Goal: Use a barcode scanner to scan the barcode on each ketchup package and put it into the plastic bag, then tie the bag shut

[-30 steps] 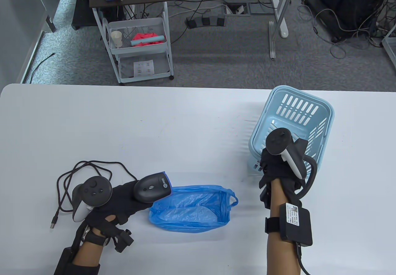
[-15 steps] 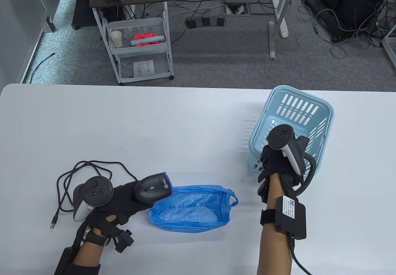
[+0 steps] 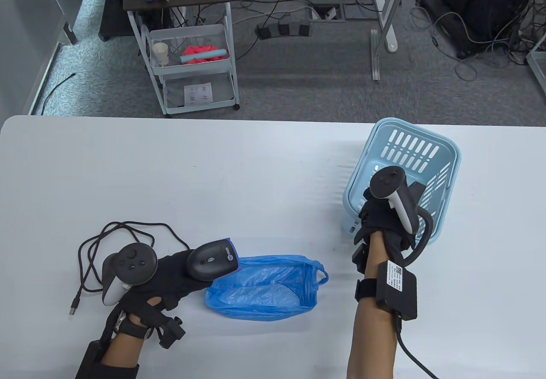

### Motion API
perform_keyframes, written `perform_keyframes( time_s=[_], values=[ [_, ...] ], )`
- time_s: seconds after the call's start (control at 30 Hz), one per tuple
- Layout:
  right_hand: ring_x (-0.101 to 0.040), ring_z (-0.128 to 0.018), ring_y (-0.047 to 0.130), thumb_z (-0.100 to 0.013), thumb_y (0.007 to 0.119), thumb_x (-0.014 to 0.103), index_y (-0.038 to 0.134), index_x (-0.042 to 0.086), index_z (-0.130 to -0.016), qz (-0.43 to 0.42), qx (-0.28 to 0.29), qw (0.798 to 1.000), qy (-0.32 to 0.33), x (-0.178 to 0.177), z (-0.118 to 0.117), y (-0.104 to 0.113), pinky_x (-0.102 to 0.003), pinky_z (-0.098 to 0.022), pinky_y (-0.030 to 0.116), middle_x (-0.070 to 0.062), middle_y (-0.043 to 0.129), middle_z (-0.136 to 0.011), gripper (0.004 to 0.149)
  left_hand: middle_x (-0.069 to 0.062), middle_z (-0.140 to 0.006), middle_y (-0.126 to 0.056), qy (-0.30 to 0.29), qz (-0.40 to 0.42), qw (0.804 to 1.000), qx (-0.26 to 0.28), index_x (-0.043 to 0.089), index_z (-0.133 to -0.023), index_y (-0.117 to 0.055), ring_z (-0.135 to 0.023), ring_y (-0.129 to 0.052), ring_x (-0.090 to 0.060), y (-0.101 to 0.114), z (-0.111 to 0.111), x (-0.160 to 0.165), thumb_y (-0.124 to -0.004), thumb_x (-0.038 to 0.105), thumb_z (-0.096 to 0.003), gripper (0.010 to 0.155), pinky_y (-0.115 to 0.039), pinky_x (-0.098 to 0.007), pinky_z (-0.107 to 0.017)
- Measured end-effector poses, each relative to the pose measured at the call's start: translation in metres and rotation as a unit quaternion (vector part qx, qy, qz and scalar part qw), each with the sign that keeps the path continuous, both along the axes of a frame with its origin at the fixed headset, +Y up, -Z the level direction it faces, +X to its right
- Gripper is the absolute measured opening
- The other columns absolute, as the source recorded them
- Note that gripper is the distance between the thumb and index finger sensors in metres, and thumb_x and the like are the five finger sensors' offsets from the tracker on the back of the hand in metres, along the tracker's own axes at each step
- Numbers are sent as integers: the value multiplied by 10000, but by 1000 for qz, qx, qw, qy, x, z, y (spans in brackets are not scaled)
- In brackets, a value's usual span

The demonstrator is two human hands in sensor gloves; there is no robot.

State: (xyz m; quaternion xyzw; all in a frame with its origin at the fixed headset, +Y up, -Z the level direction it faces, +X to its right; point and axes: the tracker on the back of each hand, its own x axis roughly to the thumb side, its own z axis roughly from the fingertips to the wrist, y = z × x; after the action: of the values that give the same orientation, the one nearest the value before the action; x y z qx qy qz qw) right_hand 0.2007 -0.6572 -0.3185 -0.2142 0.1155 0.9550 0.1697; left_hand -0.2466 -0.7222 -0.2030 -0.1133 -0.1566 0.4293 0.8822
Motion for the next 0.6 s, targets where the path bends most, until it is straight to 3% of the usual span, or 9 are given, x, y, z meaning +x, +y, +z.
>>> perform_keyframes(
  time_s=[0.33,0.6],
  values=[
    [-435,-723,840,-537,747,188,726,151,-965,36,34,999,4,-2,1,3,-531,-555,730,-207,821,-902,430,-7,-879,-884,4,-8,1000,-1,257,-901,-826,-711,-975,-297,-1,0,-1,-893,491,-428,532,-765,-530,-623],
    [-393,-717,861,-532,752,196,730,156,-960,56,75,996,3,-1,13,23,-531,-550,734,-183,832,-891,431,-7,-878,-883,4,-5,1000,-1,258,-901,-825,-708,-976,-296,-1,0,-1,-893,490,-428,531,-765,-530,-624]
  ],
)
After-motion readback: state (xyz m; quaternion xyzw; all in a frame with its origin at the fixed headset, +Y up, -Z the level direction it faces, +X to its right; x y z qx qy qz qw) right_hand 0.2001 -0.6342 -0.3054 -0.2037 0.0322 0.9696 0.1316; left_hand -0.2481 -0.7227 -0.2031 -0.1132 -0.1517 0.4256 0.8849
